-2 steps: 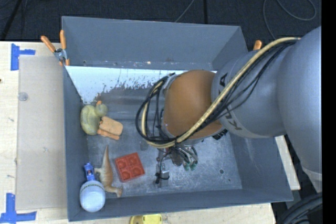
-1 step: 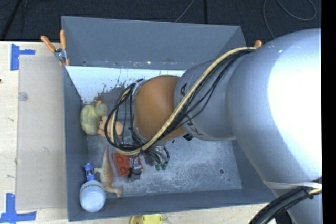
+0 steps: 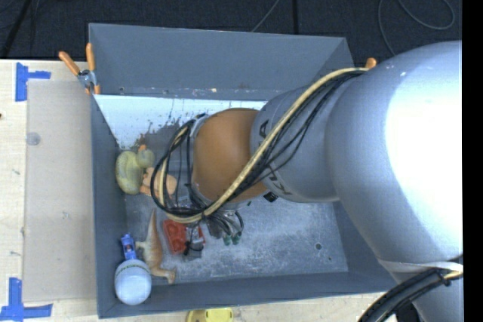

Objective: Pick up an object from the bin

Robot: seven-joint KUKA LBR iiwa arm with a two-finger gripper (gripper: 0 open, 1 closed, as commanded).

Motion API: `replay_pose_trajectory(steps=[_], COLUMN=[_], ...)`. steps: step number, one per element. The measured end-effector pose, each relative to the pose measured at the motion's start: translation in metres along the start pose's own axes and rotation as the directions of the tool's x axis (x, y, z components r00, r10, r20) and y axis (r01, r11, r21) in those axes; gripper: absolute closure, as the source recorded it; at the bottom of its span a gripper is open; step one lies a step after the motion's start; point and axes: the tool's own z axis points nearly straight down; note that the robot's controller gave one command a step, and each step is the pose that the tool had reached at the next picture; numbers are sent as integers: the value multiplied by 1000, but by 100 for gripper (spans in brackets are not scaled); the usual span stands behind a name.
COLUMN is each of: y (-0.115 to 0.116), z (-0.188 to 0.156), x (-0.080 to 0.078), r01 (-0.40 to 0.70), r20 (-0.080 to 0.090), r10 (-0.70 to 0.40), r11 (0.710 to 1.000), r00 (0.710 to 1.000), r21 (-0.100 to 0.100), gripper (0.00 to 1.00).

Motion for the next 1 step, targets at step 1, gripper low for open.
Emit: replay_pose_trajectory(steps=[1], y=[-4], z=[-71], x=[3], r01=[-24], r20=[-1], r10=[24], r11=[1000], r00=[1000], r21=[0], gripper=[100])
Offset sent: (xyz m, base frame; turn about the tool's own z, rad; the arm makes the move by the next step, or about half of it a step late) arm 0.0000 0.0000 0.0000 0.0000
